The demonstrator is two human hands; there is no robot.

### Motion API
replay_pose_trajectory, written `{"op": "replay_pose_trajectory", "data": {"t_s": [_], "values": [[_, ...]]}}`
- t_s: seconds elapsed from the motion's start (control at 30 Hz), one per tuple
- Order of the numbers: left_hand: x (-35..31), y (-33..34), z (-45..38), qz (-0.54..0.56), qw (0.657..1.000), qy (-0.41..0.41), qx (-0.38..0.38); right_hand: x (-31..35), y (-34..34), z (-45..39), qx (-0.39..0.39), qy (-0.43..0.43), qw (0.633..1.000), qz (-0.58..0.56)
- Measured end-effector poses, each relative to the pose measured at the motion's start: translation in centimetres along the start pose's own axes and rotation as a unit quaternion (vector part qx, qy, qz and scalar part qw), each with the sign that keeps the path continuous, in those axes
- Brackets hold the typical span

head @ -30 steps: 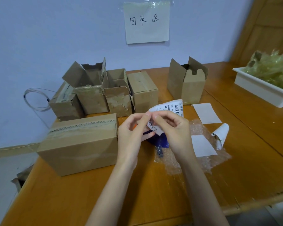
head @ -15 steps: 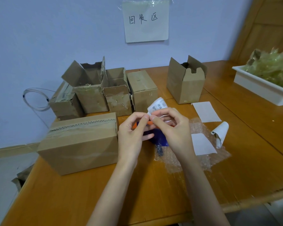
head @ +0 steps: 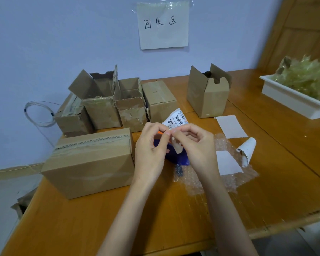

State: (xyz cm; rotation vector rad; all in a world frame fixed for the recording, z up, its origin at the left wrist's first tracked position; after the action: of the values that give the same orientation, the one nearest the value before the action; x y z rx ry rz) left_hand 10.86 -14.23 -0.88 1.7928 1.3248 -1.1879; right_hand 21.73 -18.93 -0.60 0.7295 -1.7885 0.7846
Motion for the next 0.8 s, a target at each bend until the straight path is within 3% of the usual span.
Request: {"op": "replay_pose_trajectory", "data": {"t_s": [0.13,0.4,0.8], "values": [[0.07,0.10,-0.09,-0.029,1.000,0.011,-0.002,0.00,-0.07,0.04,-0.011,0.007,1.000,0.013],[-0.08,0.34,-0.04,-0.048,0.998,0.021,-0.027,0.33,0.37,0.33,-0.049,-0.047,0.981,0.182],[0.53,0.42,-0.23,-0.010,0.998,-0.025,-0.052,0.07,0.34,0.30,-0.038,0.002,0.987,0.159]]}}
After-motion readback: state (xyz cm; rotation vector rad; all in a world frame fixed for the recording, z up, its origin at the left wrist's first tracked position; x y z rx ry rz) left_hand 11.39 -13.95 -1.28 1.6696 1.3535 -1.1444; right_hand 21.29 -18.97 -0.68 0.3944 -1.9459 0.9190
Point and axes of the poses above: each hand's wrist, its own z-axis away from the middle knuckle, its own y-axis out of the palm, x = y × z, the point moved 2 cm from there along -z, towards the middle knuckle, and after that the axes turned 10 degrees about z, right-handed, at the moved point
